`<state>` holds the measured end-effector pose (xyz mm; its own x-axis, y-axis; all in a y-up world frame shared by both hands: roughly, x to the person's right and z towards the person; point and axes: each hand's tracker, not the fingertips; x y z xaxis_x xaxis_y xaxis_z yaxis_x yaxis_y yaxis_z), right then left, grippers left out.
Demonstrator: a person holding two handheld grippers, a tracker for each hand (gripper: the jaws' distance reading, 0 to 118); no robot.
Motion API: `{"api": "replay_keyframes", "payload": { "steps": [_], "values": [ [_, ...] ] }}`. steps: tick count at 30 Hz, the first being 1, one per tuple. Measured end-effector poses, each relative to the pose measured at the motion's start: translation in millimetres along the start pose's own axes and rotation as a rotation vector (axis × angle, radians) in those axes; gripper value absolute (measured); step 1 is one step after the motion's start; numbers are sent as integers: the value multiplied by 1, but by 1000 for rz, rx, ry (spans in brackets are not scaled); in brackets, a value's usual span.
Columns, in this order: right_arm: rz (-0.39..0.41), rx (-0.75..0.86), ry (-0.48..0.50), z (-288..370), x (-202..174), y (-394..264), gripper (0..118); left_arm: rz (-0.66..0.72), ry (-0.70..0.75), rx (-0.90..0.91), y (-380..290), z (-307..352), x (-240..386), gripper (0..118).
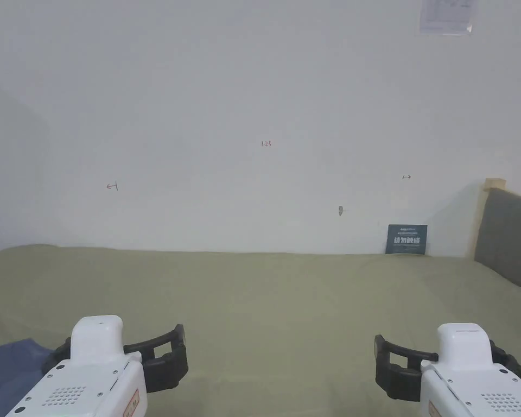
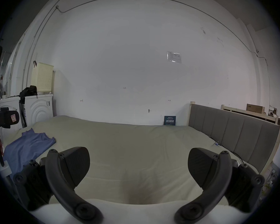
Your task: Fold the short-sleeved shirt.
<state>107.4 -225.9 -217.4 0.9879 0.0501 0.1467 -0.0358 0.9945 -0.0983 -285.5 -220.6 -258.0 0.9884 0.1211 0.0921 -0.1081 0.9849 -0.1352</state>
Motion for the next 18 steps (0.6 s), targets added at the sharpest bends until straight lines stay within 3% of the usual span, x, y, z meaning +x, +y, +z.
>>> {"api": "replay_keyframes", "payload": {
  "steps": [4,5,6,7,8,9,11,12,18],
  "values": [
    [-2,-11,-20,0,1,-2,117,-41,-21,0,0,1,2,118],
    [-7,-20,-26,0,2,-2,114,-57,-34,-8,-1,2,3,118],
    [-18,-39,-23,0,3,-2,104,-63,-62,-31,-2,1,4,110],
    [-28,-62,-15,-1,5,-2,67,-62,-61,-36,-2,1,4,77],
    [-30,-80,-15,-3,5,-2,27,-74,-39,-27,-4,2,7,26],
    [-20,-106,-33,-6,3,-4,8,-107,34,4,-5,1,11,1],
    [-2,-99,-58,-5,1,-7,9,-115,104,9,-6,2,8,1],
    [-3,-101,-44,-3,2,-7,9,-48,8,-24,-6,2,3,1],
    [20,-116,3,-7,-14,0,8,-38,55,-34,-5,3,-3,1]
  ]
}}
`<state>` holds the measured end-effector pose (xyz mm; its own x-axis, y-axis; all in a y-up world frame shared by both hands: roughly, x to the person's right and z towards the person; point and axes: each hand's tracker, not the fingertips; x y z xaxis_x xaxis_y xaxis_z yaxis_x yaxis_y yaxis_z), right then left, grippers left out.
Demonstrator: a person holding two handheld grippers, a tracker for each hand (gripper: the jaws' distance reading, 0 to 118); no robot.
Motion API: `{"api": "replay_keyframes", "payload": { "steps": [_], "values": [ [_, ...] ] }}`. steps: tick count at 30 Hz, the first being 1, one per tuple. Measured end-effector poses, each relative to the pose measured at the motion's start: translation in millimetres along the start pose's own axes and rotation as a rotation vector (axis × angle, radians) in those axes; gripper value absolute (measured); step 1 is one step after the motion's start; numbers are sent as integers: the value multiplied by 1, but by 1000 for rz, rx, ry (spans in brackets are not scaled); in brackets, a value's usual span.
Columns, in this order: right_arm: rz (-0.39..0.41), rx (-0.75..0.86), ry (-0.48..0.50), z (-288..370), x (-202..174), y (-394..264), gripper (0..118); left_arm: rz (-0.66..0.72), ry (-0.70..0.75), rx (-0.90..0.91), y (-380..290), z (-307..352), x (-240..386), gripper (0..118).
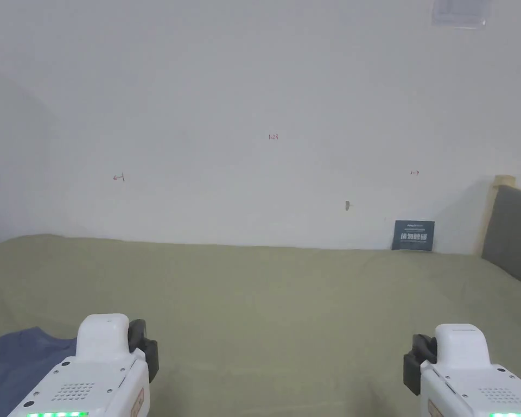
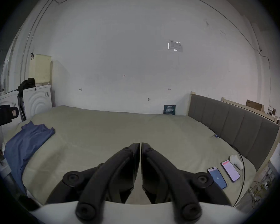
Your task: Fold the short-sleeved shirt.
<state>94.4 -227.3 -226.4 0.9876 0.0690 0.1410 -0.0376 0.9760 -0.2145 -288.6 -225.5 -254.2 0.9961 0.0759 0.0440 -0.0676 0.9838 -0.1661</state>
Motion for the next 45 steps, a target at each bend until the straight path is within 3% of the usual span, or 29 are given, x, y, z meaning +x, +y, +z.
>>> {"api": "replay_keyframes", "payload": {
  "steps": [3,7,15,21,28,32,37,41,45],
  "values": [
    [11,17,30,-8,-22,9,8,-16,23,16,7,10,-11,1],
    [34,38,140,-23,-66,21,8,-38,97,42,17,30,-42,1],
    [49,72,419,-41,-188,38,8,-5,345,43,33,90,-134,1],
    [64,95,579,-29,-265,36,8,40,437,30,32,124,-178,1],
    [65,94,631,-32,-293,35,8,44,429,-14,24,109,-200,1],
    [76,88,620,-54,-295,34,8,45,259,-122,39,56,-232,1],
    [75,76,590,-87,-296,29,8,48,185,-352,71,-56,-278,1],
    [77,57,566,-119,-304,20,8,68,86,-680,79,-165,-305,1],
    [65,18,561,-149,-309,4,8,52,-8,-1007,44,-246,-307,1]
  ]
}}
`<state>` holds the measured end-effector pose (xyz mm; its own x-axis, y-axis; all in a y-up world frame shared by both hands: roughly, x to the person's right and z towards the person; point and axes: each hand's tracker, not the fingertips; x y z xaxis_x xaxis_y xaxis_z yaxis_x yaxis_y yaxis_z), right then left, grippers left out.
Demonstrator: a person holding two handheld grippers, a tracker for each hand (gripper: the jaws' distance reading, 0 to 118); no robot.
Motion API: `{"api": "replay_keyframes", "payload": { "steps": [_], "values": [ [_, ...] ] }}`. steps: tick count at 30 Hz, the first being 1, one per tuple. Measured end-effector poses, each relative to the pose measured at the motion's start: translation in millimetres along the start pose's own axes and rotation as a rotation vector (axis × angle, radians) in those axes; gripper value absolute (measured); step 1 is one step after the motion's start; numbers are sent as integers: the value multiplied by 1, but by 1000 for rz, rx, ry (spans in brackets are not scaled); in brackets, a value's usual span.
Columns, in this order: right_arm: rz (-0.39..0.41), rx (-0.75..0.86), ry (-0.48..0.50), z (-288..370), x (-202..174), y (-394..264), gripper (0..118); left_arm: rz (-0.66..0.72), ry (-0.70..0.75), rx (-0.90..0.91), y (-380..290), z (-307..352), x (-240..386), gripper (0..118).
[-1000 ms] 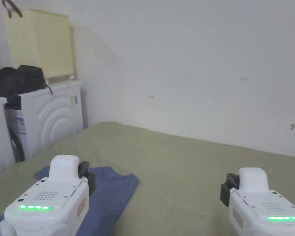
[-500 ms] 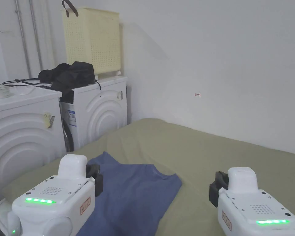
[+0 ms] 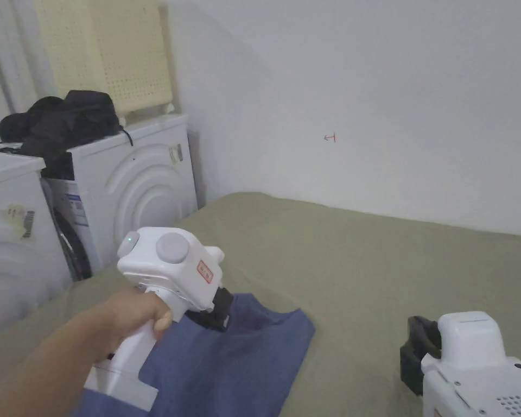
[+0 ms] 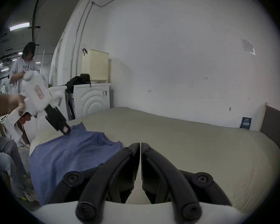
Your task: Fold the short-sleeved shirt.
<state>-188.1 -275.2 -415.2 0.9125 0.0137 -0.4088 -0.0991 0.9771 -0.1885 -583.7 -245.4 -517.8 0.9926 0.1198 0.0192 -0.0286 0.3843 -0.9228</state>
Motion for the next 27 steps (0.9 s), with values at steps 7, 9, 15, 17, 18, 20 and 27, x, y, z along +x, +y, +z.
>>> {"api": "replay_keyframes", "payload": {
  "steps": [7,9,15,17,18,20,27],
  "values": [
    [-18,-53,5,-23,17,-27,9,111,23,-119,7,-92,-5,118],
    [-17,-60,-1,-26,22,-32,9,107,-26,-130,1,-104,0,109],
    [-49,-77,-17,-25,32,-43,9,83,35,-206,-17,-143,14,77],
    [-52,-82,-19,-21,37,-46,9,35,156,-152,-23,-140,25,21],
    [-44,-85,-26,-18,40,-47,9,42,79,-87,-20,-130,18,1],
    [-23,-93,-36,-13,46,-49,9,108,83,-30,-20,-117,20,1],
    [-33,-102,-111,7,90,-46,9,63,75,55,9,-74,38,1]
  ]
}}
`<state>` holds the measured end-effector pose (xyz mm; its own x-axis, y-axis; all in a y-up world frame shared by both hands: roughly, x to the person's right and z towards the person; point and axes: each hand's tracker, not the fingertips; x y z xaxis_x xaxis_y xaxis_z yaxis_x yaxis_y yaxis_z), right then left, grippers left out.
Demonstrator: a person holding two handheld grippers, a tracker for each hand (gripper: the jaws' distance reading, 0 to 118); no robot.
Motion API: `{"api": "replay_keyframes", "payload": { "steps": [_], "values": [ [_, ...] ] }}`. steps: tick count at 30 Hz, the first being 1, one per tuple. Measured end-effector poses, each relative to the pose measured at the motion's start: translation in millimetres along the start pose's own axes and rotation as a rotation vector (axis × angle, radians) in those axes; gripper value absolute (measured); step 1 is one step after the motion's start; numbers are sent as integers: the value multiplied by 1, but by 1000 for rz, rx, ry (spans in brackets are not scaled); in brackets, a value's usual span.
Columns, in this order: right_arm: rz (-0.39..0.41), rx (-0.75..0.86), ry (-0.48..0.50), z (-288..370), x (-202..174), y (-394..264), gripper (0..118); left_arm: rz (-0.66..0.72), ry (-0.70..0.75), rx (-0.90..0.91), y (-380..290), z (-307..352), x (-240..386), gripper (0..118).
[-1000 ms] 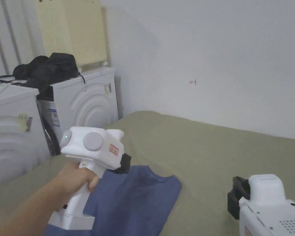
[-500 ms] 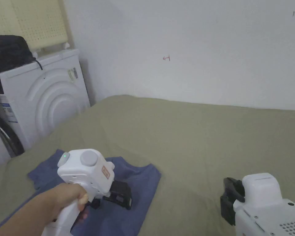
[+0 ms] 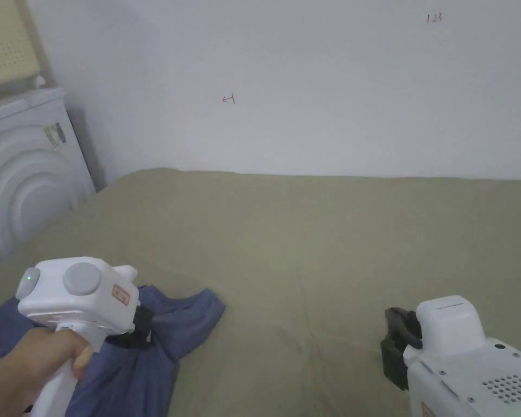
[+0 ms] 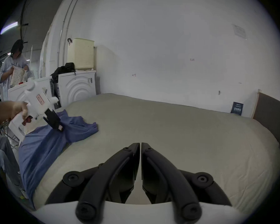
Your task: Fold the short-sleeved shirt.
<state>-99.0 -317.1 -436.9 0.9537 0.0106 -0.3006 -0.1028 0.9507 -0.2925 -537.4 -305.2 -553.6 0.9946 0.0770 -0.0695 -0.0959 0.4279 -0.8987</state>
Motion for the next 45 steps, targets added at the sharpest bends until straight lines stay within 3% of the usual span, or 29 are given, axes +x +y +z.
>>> {"api": "replay_keyframes", "payload": {
  "steps": [8,17,25,30,36,37,38,39,40,41,43,45],
  "values": [
    [5,-14,-196,43,77,2,9,-101,-151,170,50,66,101,1],
    [-37,-7,-436,108,171,5,9,-407,-383,199,69,90,319,1],
    [-68,-15,-624,174,234,-4,9,-651,-603,144,24,91,511,1],
    [-92,-34,-692,207,260,-18,9,-743,-679,39,-18,62,578,1],
    [-121,-49,-732,224,275,-31,9,-770,-687,-82,-64,15,601,1],
    [-127,-50,-737,224,276,-32,9,-759,-685,-95,-69,9,600,7],
    [-136,-52,-734,224,275,-33,9,-746,-701,-120,-74,5,598,22],
    [-145,-51,-732,223,275,-34,9,-727,-723,-143,-73,1,598,53],
    [-154,-51,-729,221,274,-34,9,-696,-748,-172,-74,0,595,100],
    [-162,-51,-719,219,273,-34,9,-676,-772,-203,-75,4,588,112],
    [-171,-52,-693,216,270,-34,9,-631,-852,-165,-63,24,572,103],
    [-173,-53,-678,212,265,-31,9,-616,-800,-38,-54,56,548,99]
  ]
}}
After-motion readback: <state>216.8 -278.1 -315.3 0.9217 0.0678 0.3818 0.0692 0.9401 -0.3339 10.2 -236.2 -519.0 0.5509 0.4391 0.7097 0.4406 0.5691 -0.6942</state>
